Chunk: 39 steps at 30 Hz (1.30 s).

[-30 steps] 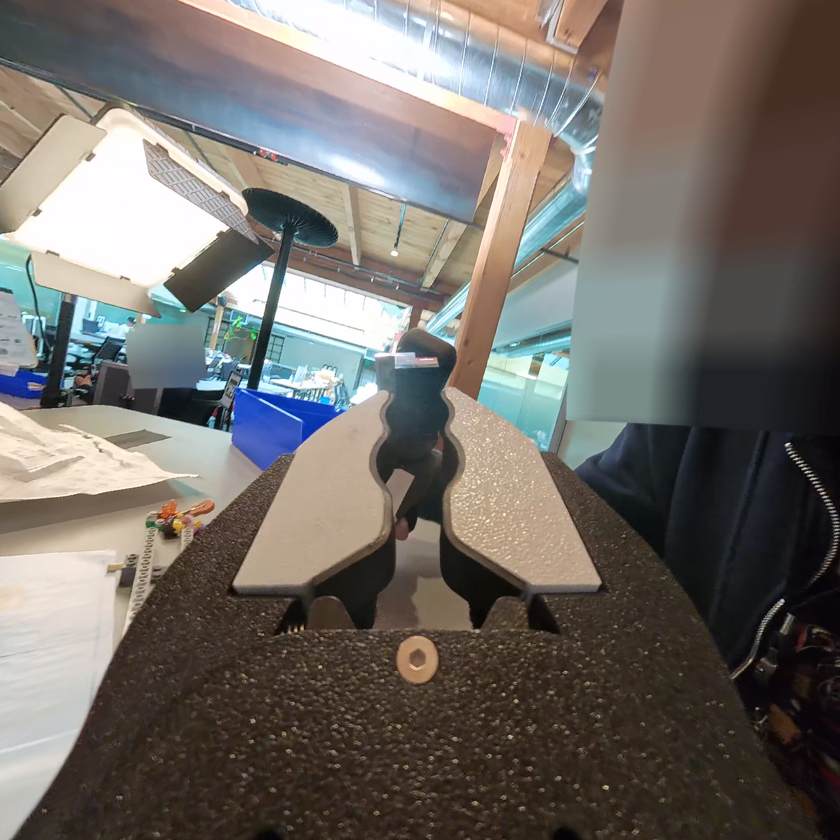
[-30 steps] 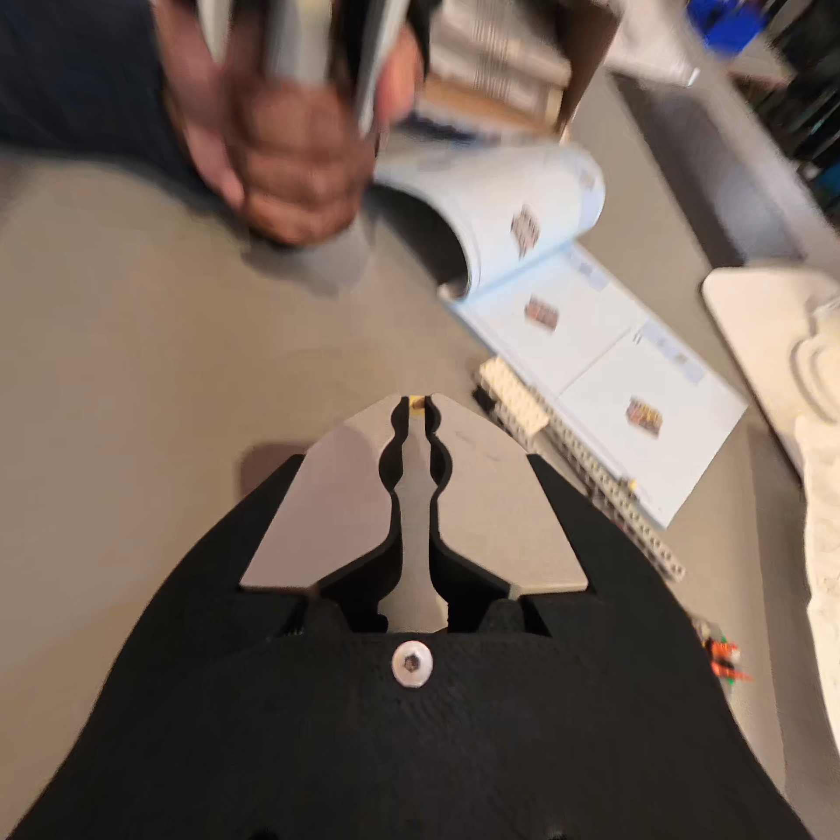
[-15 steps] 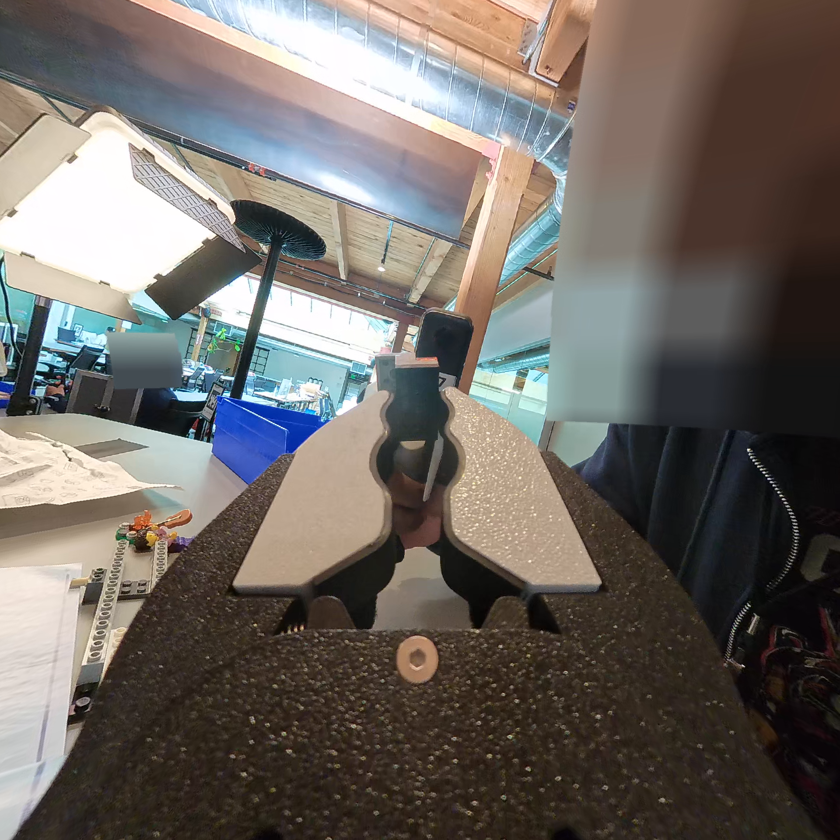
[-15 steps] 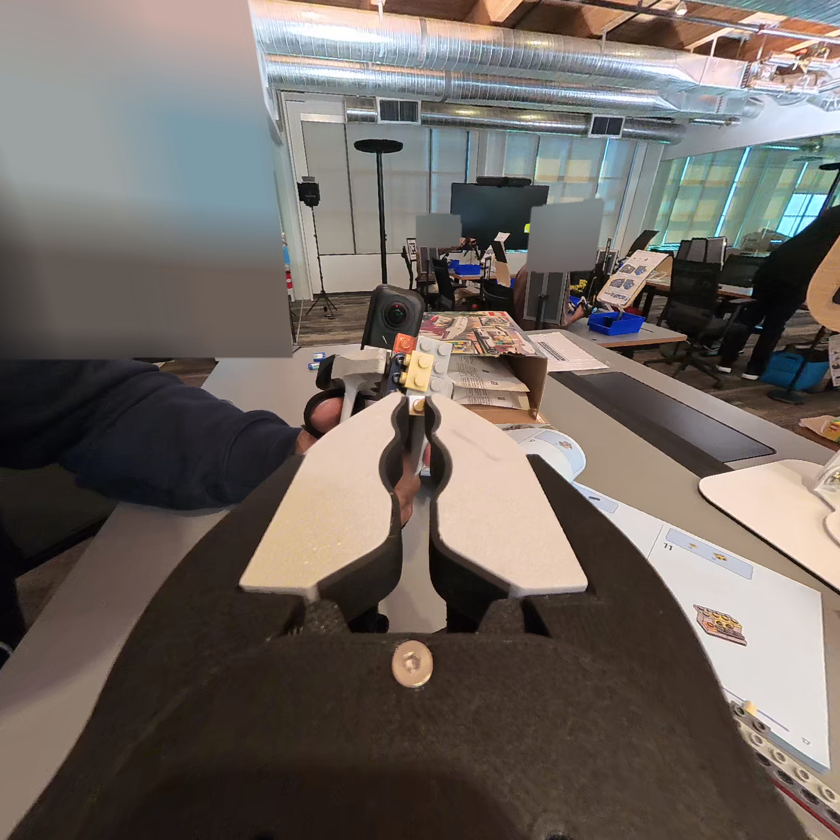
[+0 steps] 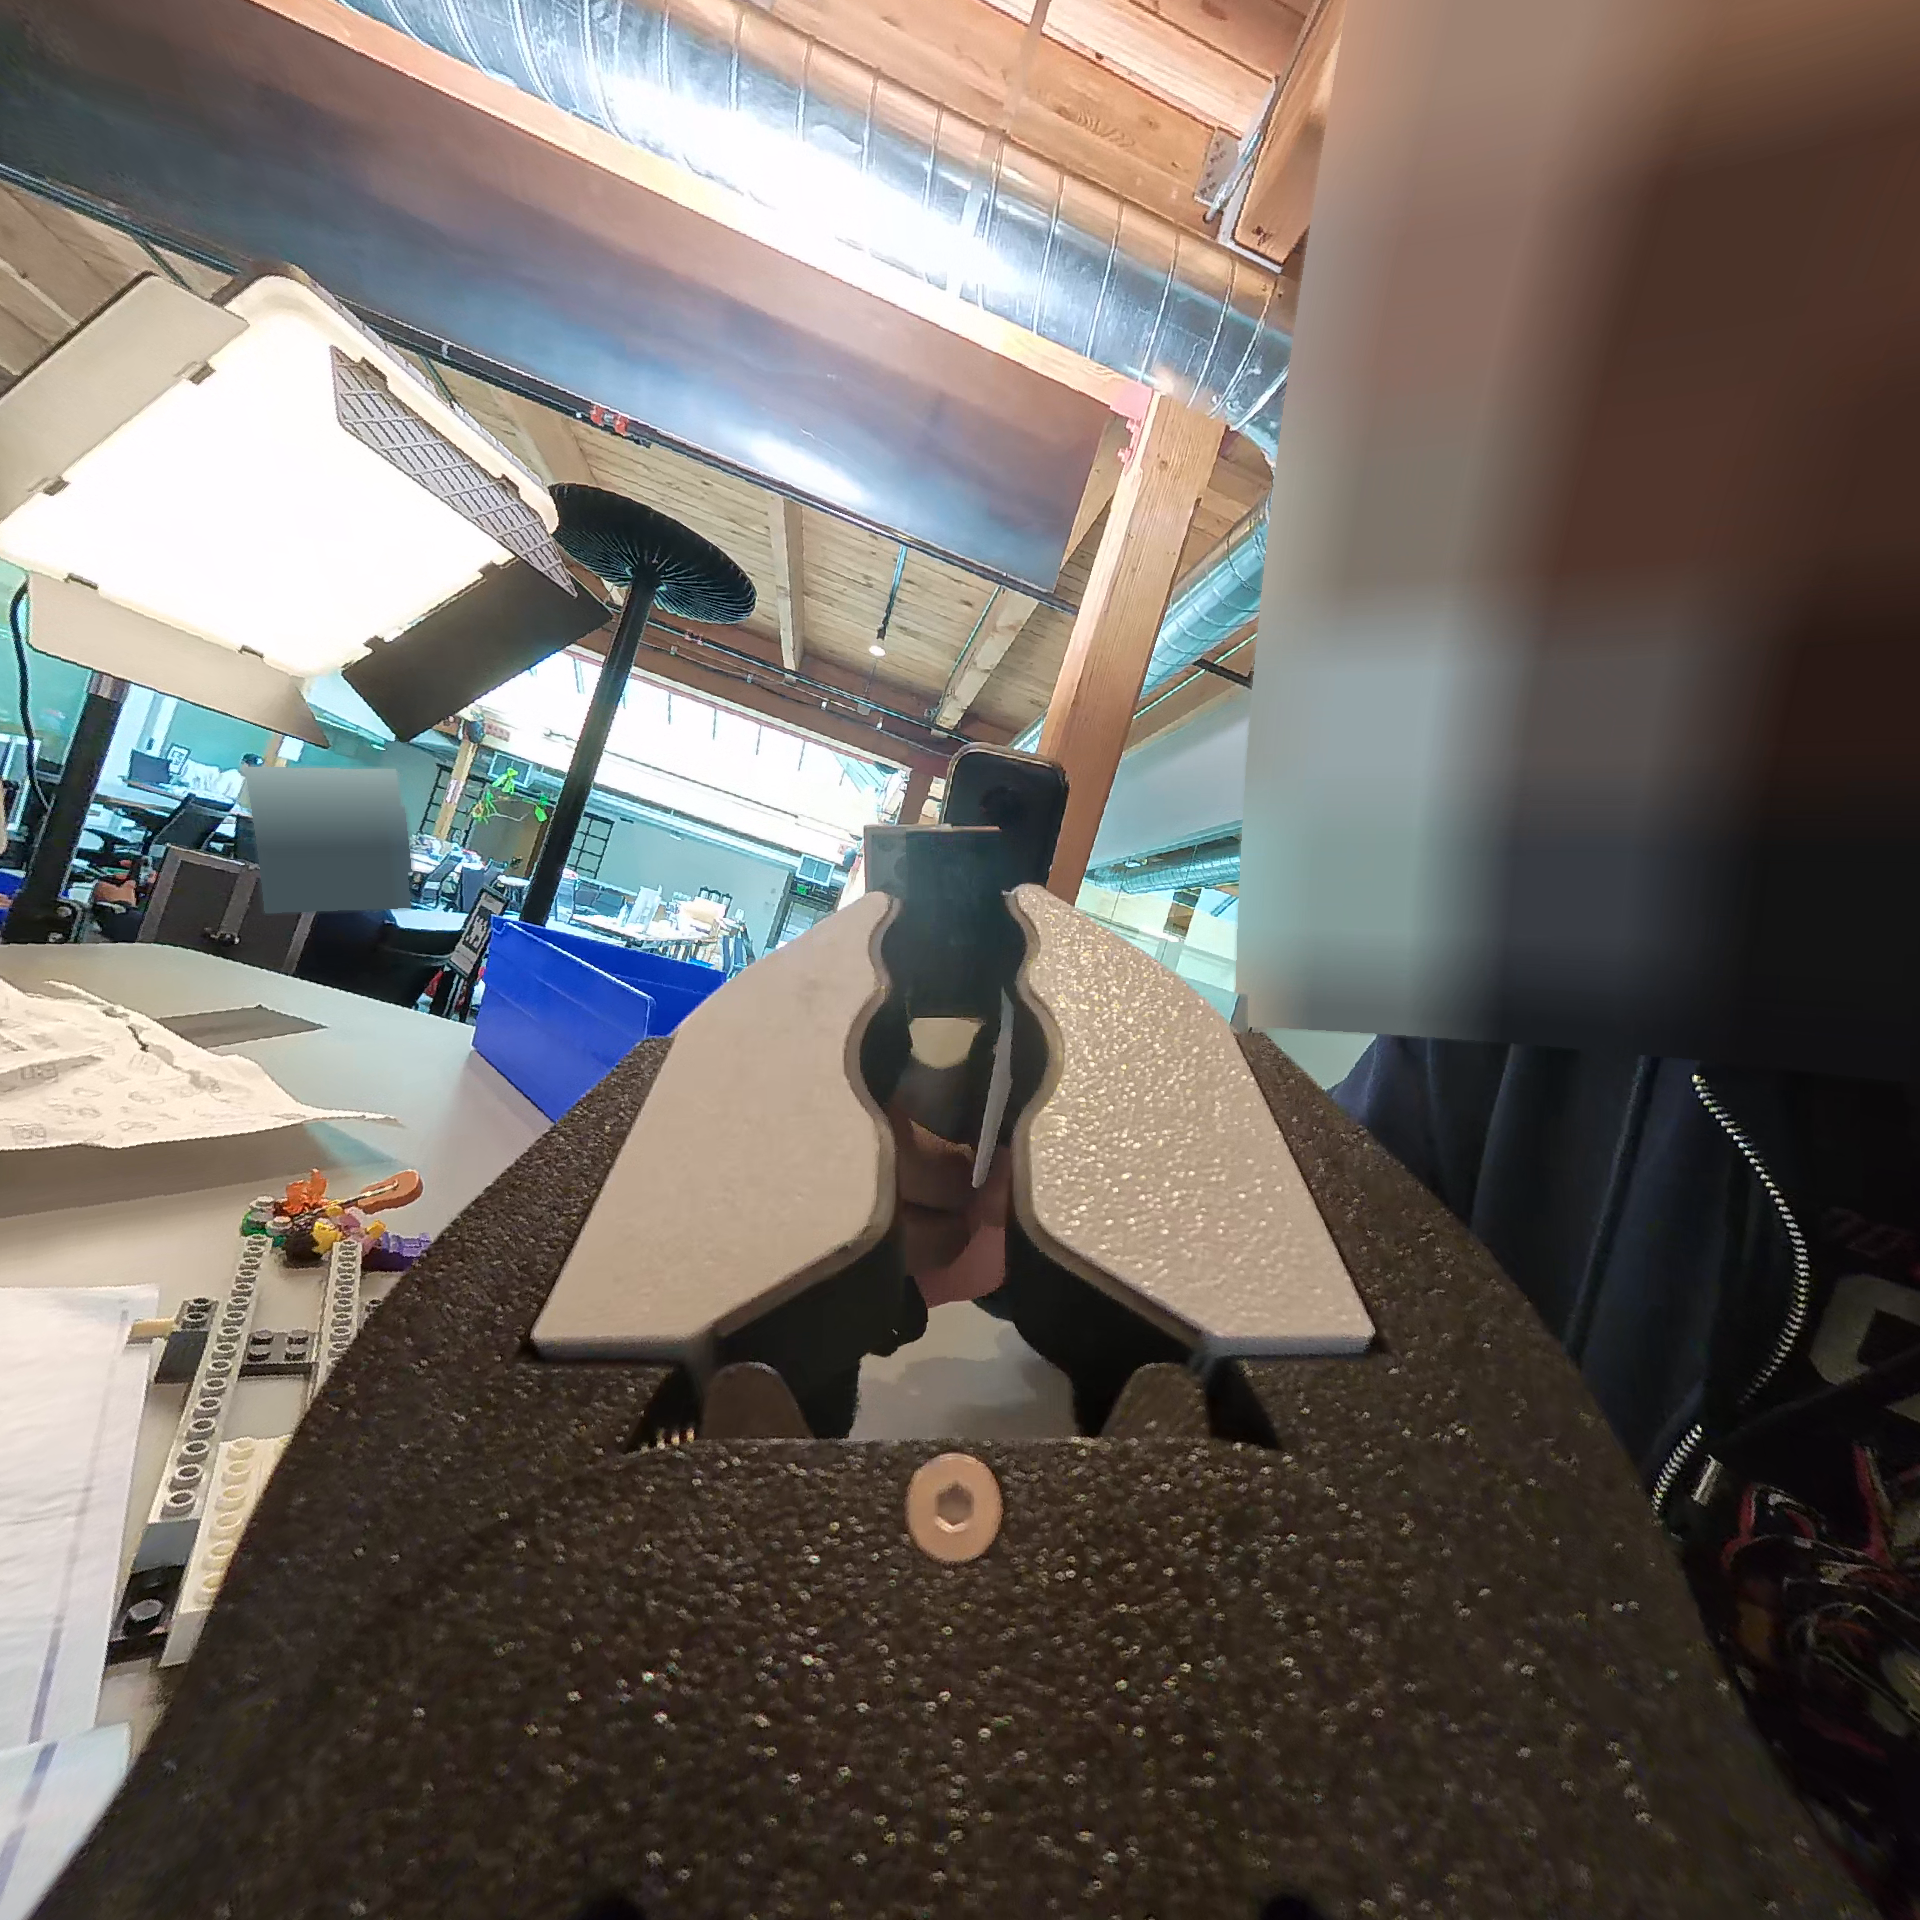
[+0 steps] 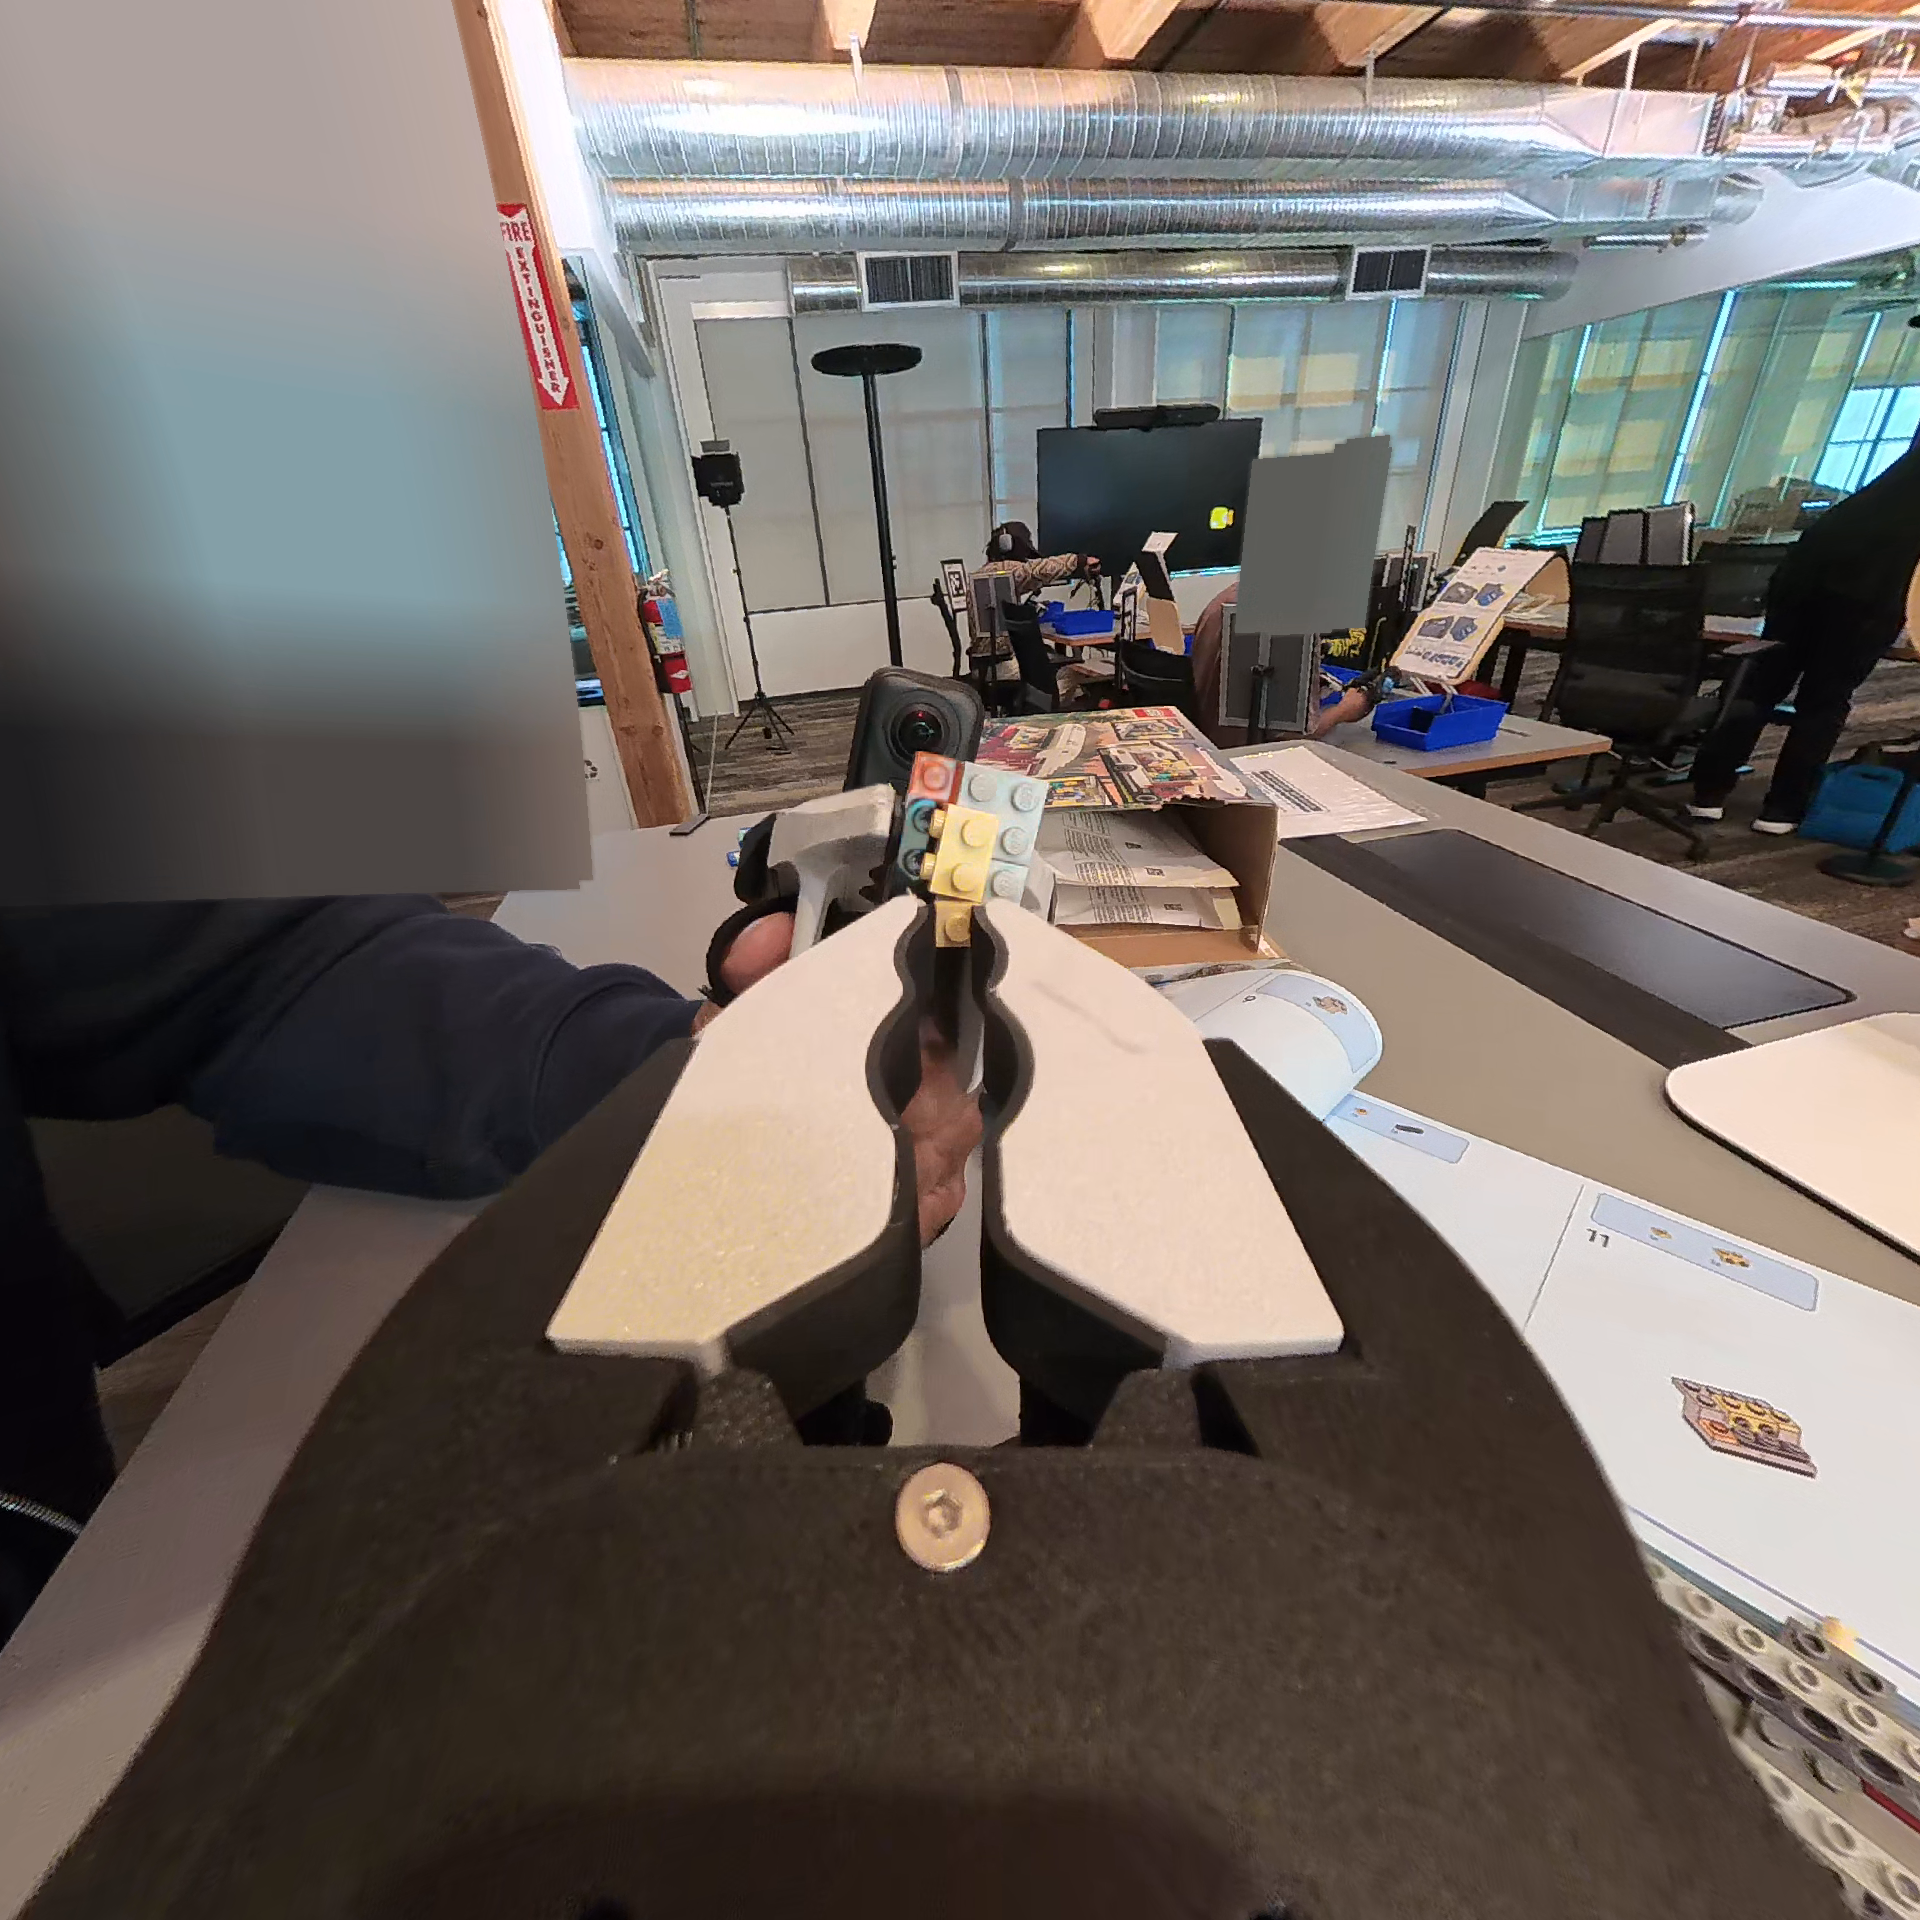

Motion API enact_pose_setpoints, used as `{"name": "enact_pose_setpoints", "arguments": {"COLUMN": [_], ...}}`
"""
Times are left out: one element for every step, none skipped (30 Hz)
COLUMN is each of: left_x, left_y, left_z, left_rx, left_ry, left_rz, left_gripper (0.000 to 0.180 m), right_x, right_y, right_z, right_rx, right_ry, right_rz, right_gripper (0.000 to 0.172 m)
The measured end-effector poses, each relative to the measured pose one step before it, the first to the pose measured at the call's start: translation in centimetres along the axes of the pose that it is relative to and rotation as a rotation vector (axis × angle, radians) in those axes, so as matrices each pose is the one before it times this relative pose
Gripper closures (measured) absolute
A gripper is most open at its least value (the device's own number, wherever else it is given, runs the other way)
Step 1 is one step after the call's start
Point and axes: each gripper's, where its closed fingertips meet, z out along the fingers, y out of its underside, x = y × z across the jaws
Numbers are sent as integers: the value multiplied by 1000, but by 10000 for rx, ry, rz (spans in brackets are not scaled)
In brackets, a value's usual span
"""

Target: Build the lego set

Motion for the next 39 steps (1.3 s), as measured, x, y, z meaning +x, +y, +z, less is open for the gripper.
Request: {"name": "enact_pose_setpoints", "arguments": {"left_x": [-51,-52,-60,-88,-66,-52,-55,-73,-40,-58,-134,-162,-150,-151,-172,-152,-141,-147,-147,-105,-105,-96,-103,-106,-104,-54,-64,-41,-51,-51,-53,-47,-38,18,53,56,10,15,-15], "left_y": [-52,-50,-39,-37,-30,-39,-23,-11,-12,-34,-51,-50,-57,-59,-66,-77,-69,-72,-59,-43,-33,-18,-4,17,40,30,46,61,65,45,40,39,36,62,88,174,55,-4,-21], "left_z": [-11,-14,-10,-12,4,0,10,22,29,17,-10,-9,-18,-13,-27,-27,-30,-45,-45,-36,-38,-30,-24,-25,-8,3,7,29,31,12,9,14,18,37,54,78,45,-2,-1], "left_rx": [48,51,43,41,45,46,44,42,58,81,108,120,129,145,164,183,191,181,166,142,108,70,40,14,-1,-2,-13,-32,-37,-40,-35,-44,-38,-44,-44,-89,-16,6,6], "left_ry": [-22,-20,-34,-54,-47,-34,-37,-60,-40,-49,-100,-128,-113,-116,-138,-142,-131,-140,-150,-142,-126,-118,-110,-103,-85,-41,-49,-55,-56,-53,-48,-54,-43,6,11,-8,-34,-6,8], "left_rz": [-52,-53,-46,-45,-44,-56,-41,-21,-38,-62,-49,-41,-59,-74,-61,-67,-76,-74,-67,-41,-3,17,6,25,11,-18,-6,40,40,35,57,53,42,22,28,60,64,14,-38], "left_gripper": [163,163,163,163,164,164,163,163,163,164,163,164,164,164,164,164,164,164,164,164,164,164,164,164,164,164,164,164,164,164,164,164,164,163,163,162,162,162,162], "right_x": [29,29,49,49,26,40,52,62,54,69,99,114,108,113,125,100,83,85,83,81,77,81,83,94,79,69,94,104,87,63,62,59,49,18,-34,-42,-20,-7,8], "right_y": [36,55,57,65,74,66,55,37,20,22,49,71,63,60,48,49,67,76,82,61,51,50,61,68,44,9,-5,-14,-12,-8,27,22,22,63,89,73,22,-4,-14], "right_z": [57,59,43,57,54,56,53,32,35,35,50,61,70,67,73,80,86,78,84,71,54,50,43,20,10,-21,-14,-27,-21,-8,-2,-5,3,26,26,32,18,-2,2], "right_rx": [17,19,9,-3,-15,-16,-12,0,10,14,10,1,14,24,33,42,22,8,16,25,30,25,15,11,24,34,31,27,24,13,-6,-15,-20,-44,-58,-34,3,18,10], "right_ry": [13,19,28,29,27,36,60,70,53,59,85,92,91,102,117,119,111,116,124,125,119,105,77,43,1,-36,-36,-34,-45,-44,-24,-4,3,-10,-30,-27,-17,-18,-21], "right_rz": [87,72,57,49,35,17,-1,-5,16,36,49,60,67,81,92,104,114,104,85,71,78,103,120,133,151,180,213,229,222,196,150,93,70,66,47,43,59,82,87], "right_gripper": [166,166,166,166,166,166,166,166,166,166,166,166,166,166,166,166,166,166,166,166,166,165,166,165,166,166,166,166,166,166,166,166,166,166,166,166,166,166,166]}}
